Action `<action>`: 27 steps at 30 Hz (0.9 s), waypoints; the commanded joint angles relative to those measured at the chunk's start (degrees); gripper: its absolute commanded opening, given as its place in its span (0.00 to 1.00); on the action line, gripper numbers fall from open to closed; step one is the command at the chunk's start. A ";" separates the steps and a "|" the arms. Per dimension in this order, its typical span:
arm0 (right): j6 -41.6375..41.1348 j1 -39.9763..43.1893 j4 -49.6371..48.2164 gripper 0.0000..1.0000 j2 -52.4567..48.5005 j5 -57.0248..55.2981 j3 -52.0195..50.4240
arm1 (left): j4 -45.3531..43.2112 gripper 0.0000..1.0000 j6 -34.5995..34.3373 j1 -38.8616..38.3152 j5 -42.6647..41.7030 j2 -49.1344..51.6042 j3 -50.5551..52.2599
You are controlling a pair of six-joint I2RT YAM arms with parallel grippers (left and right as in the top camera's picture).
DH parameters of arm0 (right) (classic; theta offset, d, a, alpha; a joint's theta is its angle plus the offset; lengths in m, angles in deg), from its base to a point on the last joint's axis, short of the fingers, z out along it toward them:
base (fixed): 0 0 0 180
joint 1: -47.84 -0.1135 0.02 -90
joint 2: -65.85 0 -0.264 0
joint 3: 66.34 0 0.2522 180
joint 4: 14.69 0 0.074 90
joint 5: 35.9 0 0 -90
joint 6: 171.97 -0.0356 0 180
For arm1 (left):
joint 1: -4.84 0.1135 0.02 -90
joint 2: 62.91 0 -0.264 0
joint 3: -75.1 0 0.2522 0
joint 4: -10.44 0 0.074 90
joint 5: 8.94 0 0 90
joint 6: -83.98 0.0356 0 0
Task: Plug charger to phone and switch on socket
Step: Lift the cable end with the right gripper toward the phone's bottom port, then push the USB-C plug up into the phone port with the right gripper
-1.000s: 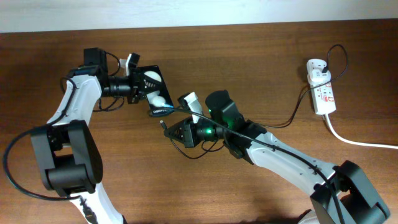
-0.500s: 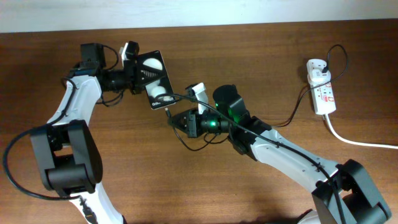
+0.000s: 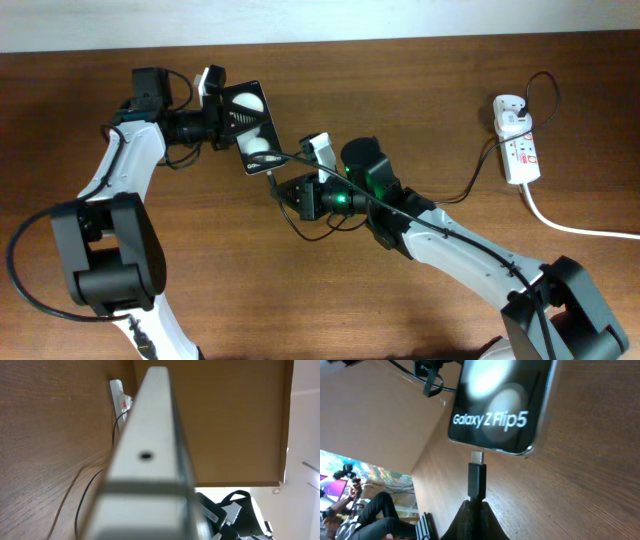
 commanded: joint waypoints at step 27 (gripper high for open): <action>3.02 -1.55 2.69 0.04 -0.04 -6.05 0.26 | 1.70 0.00 -0.07 -1.49 7.21 0.31 -0.46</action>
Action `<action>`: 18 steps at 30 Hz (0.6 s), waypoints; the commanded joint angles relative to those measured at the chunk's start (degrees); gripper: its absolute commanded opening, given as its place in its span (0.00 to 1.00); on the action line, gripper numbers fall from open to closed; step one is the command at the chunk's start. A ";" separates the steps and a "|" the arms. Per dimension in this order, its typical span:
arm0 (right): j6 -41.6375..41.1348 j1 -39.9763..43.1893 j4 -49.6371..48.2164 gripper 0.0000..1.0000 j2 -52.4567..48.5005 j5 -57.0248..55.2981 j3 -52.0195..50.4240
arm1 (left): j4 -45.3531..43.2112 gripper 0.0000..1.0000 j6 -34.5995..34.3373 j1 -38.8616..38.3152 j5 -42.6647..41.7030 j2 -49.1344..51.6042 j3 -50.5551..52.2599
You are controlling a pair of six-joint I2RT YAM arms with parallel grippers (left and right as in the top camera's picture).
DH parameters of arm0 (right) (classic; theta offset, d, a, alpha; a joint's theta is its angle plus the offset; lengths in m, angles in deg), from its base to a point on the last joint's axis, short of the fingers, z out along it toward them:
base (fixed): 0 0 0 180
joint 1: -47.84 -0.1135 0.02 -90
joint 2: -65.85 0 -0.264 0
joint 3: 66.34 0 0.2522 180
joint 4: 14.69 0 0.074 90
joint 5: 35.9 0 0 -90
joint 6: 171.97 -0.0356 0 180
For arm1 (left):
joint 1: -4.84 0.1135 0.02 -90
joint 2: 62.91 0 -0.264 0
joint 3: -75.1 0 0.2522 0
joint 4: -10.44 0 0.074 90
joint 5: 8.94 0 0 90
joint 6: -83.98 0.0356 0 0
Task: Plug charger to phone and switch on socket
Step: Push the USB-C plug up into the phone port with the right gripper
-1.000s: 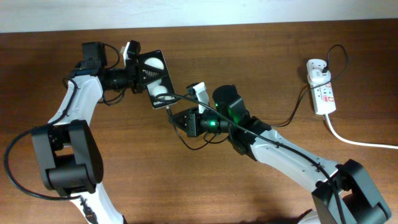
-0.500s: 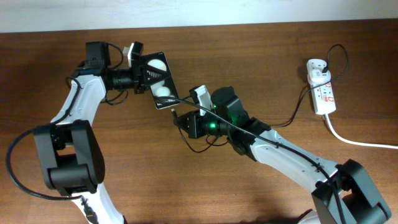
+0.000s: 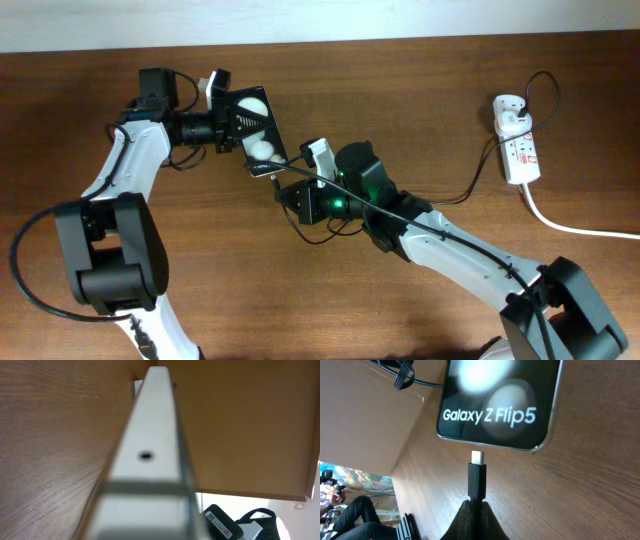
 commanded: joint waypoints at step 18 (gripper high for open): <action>0.55 0.66 -0.50 0.04 -0.04 3.28 0.26 | 0.24 0.00 -0.11 -0.11 -3.28 0.28 -0.46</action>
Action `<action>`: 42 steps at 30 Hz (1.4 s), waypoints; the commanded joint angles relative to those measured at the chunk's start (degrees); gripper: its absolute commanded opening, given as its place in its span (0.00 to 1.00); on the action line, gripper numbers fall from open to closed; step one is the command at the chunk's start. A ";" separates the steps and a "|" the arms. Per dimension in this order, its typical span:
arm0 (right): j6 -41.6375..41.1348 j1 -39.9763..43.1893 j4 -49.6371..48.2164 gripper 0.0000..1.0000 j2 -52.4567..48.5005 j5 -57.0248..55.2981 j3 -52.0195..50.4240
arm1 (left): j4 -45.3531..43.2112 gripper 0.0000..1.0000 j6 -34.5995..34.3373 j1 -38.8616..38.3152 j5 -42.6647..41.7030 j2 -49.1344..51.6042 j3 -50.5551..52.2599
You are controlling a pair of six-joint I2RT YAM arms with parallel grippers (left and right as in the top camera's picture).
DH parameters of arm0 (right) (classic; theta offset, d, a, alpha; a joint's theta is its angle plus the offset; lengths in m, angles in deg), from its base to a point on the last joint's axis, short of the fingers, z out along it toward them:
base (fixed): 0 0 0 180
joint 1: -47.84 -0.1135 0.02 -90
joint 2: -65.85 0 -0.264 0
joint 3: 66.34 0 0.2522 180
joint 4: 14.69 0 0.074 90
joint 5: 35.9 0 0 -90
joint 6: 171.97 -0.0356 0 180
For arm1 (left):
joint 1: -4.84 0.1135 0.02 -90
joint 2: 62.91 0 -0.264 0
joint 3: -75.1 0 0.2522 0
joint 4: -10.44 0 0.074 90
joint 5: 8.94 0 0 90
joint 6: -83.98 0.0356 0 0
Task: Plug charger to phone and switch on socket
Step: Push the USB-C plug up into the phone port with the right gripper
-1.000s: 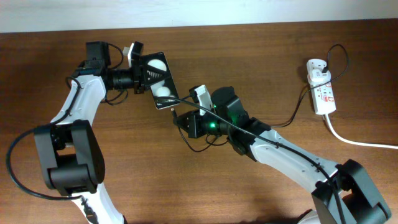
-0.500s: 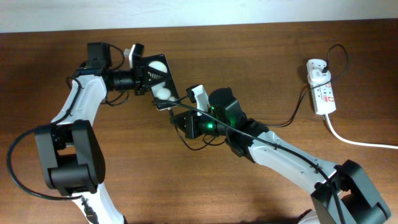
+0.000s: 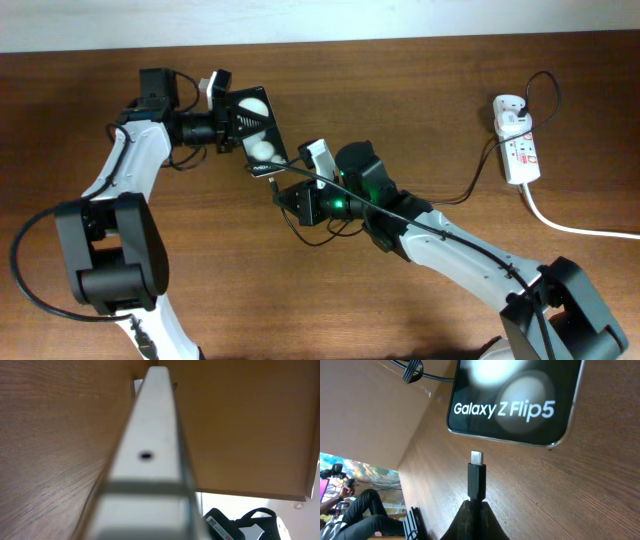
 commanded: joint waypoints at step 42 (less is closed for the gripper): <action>-8.66 0.42 -2.08 0.04 -0.04 -9.42 0.24 | 0.28 0.00 4.22 -0.37 -4.22 0.28 -0.46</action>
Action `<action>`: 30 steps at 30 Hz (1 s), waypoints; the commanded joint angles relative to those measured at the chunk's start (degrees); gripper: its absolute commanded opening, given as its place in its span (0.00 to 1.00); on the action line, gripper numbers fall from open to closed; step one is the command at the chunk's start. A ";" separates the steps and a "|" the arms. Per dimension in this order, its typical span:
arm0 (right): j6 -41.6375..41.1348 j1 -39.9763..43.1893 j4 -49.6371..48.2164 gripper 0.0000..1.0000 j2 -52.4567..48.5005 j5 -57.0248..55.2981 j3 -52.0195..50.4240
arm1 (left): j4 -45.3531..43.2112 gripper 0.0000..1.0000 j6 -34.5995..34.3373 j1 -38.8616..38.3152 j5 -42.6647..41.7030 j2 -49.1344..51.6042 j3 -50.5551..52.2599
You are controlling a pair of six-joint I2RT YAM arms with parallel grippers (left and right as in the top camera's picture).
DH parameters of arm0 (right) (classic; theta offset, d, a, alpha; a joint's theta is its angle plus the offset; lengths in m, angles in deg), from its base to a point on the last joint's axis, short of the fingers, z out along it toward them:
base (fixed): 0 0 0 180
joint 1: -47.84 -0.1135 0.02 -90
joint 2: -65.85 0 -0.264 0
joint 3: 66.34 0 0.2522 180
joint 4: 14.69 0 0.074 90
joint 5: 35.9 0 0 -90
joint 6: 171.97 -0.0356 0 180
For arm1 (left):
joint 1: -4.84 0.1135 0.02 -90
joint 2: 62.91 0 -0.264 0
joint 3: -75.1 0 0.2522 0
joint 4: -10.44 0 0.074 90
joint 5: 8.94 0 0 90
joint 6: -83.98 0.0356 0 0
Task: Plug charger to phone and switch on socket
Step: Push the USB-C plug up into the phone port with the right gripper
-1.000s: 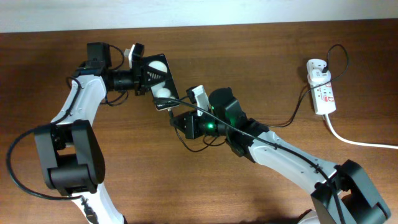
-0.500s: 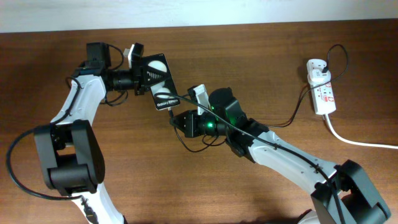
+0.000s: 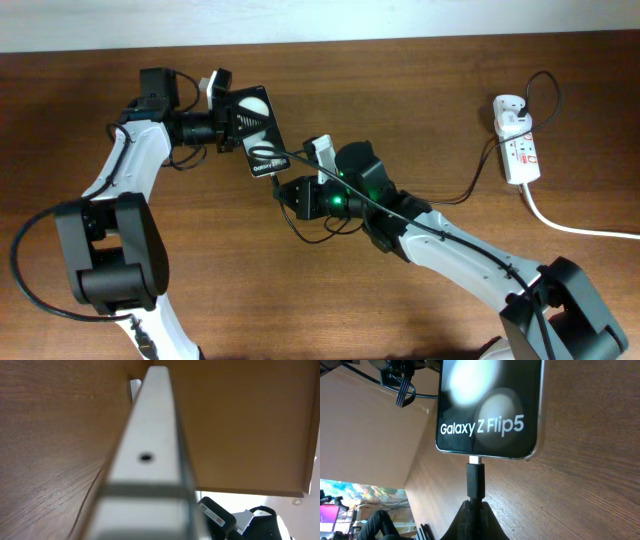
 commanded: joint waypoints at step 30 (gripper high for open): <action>2.62 0.61 -9.66 0.50 -0.04 -12.09 0.26 | 6.78 0.00 0.94 -2.29 -3.50 0.28 -0.46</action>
